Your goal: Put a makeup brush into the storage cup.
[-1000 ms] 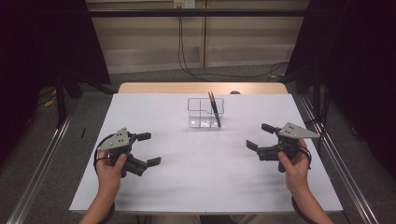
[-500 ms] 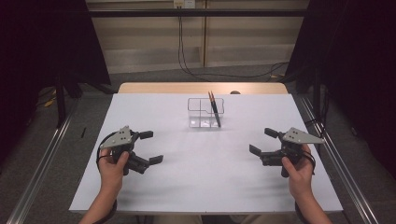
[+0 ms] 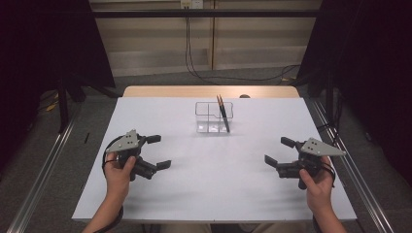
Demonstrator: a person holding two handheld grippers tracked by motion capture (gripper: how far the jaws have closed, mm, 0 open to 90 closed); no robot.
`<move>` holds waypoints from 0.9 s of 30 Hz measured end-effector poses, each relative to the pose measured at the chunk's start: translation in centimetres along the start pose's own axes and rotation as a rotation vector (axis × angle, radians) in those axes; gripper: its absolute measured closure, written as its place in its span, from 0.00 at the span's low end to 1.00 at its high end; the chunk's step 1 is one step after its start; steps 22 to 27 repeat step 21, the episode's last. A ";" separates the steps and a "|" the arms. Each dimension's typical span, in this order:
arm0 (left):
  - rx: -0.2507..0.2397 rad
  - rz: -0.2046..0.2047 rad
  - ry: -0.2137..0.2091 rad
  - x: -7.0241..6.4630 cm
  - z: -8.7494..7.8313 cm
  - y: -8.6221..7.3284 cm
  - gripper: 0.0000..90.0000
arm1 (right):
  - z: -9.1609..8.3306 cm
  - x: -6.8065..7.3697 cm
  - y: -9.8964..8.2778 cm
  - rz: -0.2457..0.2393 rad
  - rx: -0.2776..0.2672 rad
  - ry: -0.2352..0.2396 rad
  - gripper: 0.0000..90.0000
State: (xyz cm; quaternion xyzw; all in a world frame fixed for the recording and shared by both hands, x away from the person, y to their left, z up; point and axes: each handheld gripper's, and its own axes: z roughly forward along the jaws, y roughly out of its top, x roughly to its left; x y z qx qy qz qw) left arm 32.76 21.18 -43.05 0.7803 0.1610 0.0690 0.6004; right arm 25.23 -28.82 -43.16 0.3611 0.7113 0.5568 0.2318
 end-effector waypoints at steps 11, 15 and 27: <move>-0.001 0.000 -0.002 0.2 0.2 0.0 0.00 | -0.5 0.1 -0.2 -0.017 0.010 0.008 0.07; 0.003 0.000 -0.002 0.3 0.4 0.0 0.00 | -0.6 0.0 -0.5 -0.004 0.019 0.010 0.07; 0.007 0.004 -0.009 0.5 0.8 0.1 0.00 | -0.8 0.0 -0.8 -0.018 0.034 0.004 0.07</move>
